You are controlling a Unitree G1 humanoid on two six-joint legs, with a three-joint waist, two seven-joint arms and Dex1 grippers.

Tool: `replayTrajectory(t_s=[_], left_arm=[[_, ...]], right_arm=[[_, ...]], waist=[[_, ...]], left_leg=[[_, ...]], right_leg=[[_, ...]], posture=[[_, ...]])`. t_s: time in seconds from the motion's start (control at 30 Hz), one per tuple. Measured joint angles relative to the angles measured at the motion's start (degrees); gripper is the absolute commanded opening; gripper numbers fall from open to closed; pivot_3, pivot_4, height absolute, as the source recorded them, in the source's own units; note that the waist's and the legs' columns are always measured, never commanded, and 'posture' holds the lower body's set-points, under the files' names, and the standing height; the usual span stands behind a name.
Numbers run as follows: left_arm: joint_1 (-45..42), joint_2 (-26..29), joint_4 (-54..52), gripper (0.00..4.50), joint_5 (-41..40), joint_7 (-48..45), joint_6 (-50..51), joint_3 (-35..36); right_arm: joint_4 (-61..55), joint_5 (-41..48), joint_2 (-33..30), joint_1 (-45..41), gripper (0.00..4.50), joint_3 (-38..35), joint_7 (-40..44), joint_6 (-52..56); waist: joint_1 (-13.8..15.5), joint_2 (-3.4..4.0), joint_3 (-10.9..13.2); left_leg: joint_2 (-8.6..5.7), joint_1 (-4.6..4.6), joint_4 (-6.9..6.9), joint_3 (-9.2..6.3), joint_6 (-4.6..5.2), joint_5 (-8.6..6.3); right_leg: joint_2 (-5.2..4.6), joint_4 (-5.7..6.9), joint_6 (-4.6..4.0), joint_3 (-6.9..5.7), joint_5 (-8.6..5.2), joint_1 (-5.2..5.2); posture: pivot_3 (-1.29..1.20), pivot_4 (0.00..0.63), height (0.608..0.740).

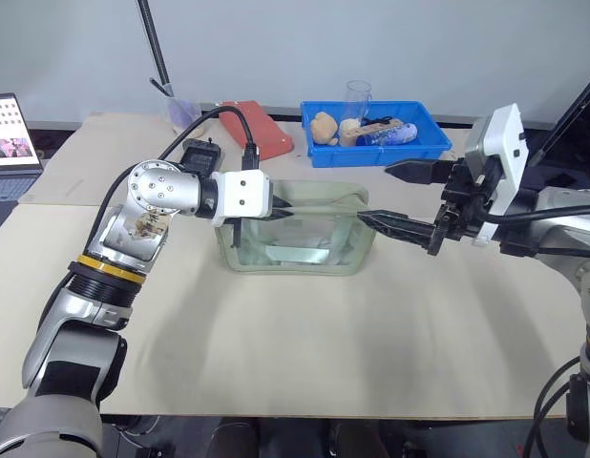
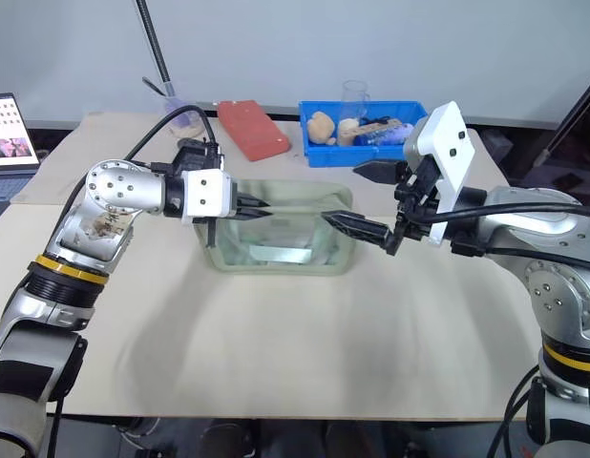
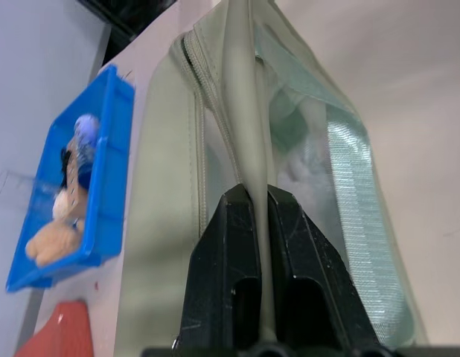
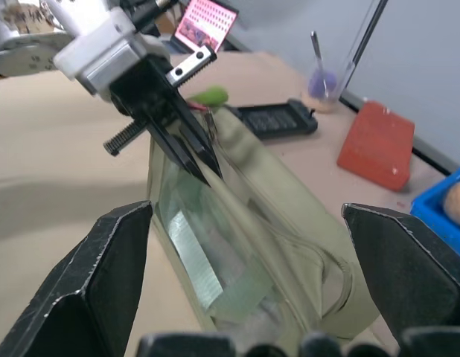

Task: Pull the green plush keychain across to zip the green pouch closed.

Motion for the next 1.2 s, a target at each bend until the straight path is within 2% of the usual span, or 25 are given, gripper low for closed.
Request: replayTrajectory(t_s=[0.1,0.2,0.3,0.37,0.43,0.53,0.57,0.7,0.97,1.0,1.07,1.2], left_arm=[[0.1,-0.4,0.0,0.02,0.0,-0.2,-0.3,0.3],[0.1,-0.6,-0.4,1.12,-0.1,-0.2,0.8,1.0],[0.0,-1.2,-2.5,2.55,-2.9,-0.6,3.9,3.5],[-0.3,-1.9,-5.0,3.48,-6.5,-1.3,8.7,5.5],[-0.5,-2.5,-10.7,4.47,-13.4,-2.1,17.8,7.3],[-1.0,-1.5,-18.4,4.47,-20.6,-3.7,28.1,8.4],[-0.9,-0.9,-19.9,4.49,-22.0,-4.0,30.4,8.6],[-0.9,1.9,-24.0,4.50,-24.8,-4.3,36.7,9.0],[0.8,5.5,-25.7,4.50,-24.9,-0.9,41.1,12.2],[0.9,6.3,-25.3,4.50,-24.8,-0.3,41.2,12.9],[1.4,8.1,-24.3,4.50,-24.3,0.7,41.1,14.6],[7.3,15.3,-19.2,4.50,-20.6,1.4,39.5,18.7]], right_arm=[[-0.2,-0.6,-0.8,1.3,4.50,0.0,0.7,-0.2],[-0.1,-3.6,-2.4,2.2,4.50,1.8,1.3,-1.9],[0.8,-8.5,-3.2,3.7,4.50,4.5,2.0,-5.3],[2.5,-11.2,-2.8,4.1,4.50,6.6,2.2,-7.5],[4.6,-13.8,-2.0,4.3,4.50,8.6,2.8,-10.1],[7.8,-17.1,-0.6,4.2,4.50,11.1,3.7,-13.4],[9.0,-17.8,-0.1,4.2,4.25,11.5,3.9,-14.1],[12.7,-20.1,1.9,4.2,2.94,13.1,5.7,-17.0],[15.9,-22.1,3.3,4.0,0.21,13.3,9.1,-20.0],[16.3,-22.4,3.5,4.0,0.03,13.4,9.6,-20.2],[16.6,-23.1,3.8,3.6,0.03,13.6,10.1,-20.9],[18.8,-25.6,4.1,3.2,0.03,14.3,11.1,-23.9]], waist=[[0.0,0.00,0.0],[0.0,0.00,0.0],[0.0,0.00,0.0],[-0.1,0.00,0.0],[-0.1,0.00,0.0],[-0.2,0.00,0.0],[-0.2,0.01,0.0],[-0.2,0.01,0.0],[-0.1,0.01,0.0],[-0.2,0.01,0.0],[-0.2,0.01,0.0],[-0.6,0.03,0.0]], left_leg=[[0.00,0.00,0.00,0.00,0.00,0.00],[0.00,0.00,0.01,0.00,0.00,0.00],[0.01,0.01,0.01,0.00,0.00,0.00],[0.00,0.01,0.03,0.00,0.00,0.00],[0.01,0.01,0.04,-0.01,0.00,0.00],[0.01,0.04,0.04,-0.04,0.01,0.00],[0.00,0.04,0.04,-0.04,0.01,0.00],[0.01,0.08,0.04,-0.08,0.01,0.00],[0.01,0.08,0.05,-0.07,0.01,0.00],[0.01,0.08,0.05,-0.07,0.01,0.00],[0.02,0.08,0.04,-0.07,0.01,0.00],[0.05,0.21,-0.03,-0.01,0.01,0.00]], right_leg=[[0.00,0.00,0.03,0.00,0.01,0.00],[0.01,0.01,0.04,0.00,0.02,0.00],[0.01,0.01,0.05,0.00,0.01,0.00],[0.01,0.04,0.07,0.00,0.01,0.00],[0.02,0.05,0.31,0.00,-0.01,0.00],[0.05,0.09,0.39,0.00,-0.04,0.00],[0.06,0.11,0.40,0.00,-0.05,0.00],[0.09,0.14,0.42,0.01,-0.10,0.01],[0.09,0.12,0.33,0.00,-0.14,0.01],[0.09,0.13,0.33,0.00,-0.13,0.01],[0.10,0.13,0.32,0.01,-0.13,0.00],[0.10,0.15,0.20,0.01,-0.18,0.01]], posture=[[0.00,0.150,0.740],[0.00,0.150,0.740],[0.00,0.150,0.740],[0.00,0.150,0.740],[0.00,0.150,0.740],[0.00,0.150,0.740],[0.00,0.150,0.740],[0.00,0.150,0.740],[0.00,0.150,0.740],[0.00,0.150,0.740],[0.00,0.150,0.740],[0.00,0.150,0.740]])
